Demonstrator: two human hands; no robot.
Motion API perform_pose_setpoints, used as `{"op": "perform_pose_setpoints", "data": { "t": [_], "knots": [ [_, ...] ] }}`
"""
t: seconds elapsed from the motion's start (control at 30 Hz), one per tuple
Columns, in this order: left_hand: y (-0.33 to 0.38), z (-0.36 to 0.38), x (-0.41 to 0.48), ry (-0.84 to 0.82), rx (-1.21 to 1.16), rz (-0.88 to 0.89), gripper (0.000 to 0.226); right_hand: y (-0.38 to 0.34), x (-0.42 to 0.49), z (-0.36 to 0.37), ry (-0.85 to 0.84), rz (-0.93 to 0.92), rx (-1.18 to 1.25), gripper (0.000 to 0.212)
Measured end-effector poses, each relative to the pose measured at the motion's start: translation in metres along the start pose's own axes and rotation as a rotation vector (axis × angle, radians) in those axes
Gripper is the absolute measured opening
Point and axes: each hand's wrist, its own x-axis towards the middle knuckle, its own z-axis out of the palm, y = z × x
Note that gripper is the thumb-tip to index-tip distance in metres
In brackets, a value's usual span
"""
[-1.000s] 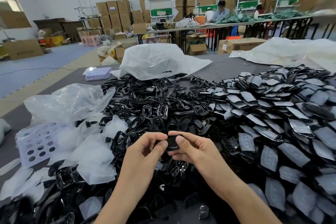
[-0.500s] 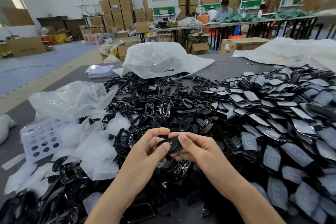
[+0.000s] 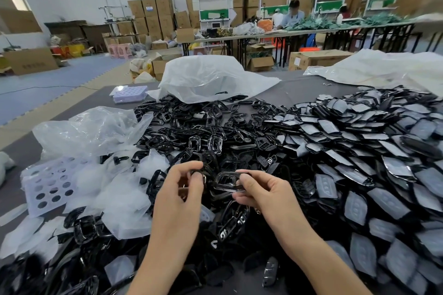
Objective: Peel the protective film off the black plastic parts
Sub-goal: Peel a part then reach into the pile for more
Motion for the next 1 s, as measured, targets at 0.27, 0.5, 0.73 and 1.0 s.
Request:
{"op": "perform_pose_setpoints", "data": {
  "t": [0.27,0.5,0.73,1.0],
  "knots": [
    [-0.006,0.008,-0.001,-0.042,-0.209,-0.199,0.006,0.0,-0.005,0.007,-0.148,0.0,0.105,0.022],
    [-0.009,-0.003,0.006,-0.291,-0.151,-0.144,0.023,-0.004,-0.006,0.005,-0.211,-0.087,-0.002,0.022],
    [-0.008,-0.003,0.004,-0.269,-0.071,-0.058,0.027,-0.003,-0.006,0.007,-0.221,-0.083,0.006,0.023],
    [-0.01,-0.016,0.01,-0.232,0.325,0.162,0.03,0.008,0.002,-0.002,-0.071,-0.199,-0.262,0.025]
  ]
}}
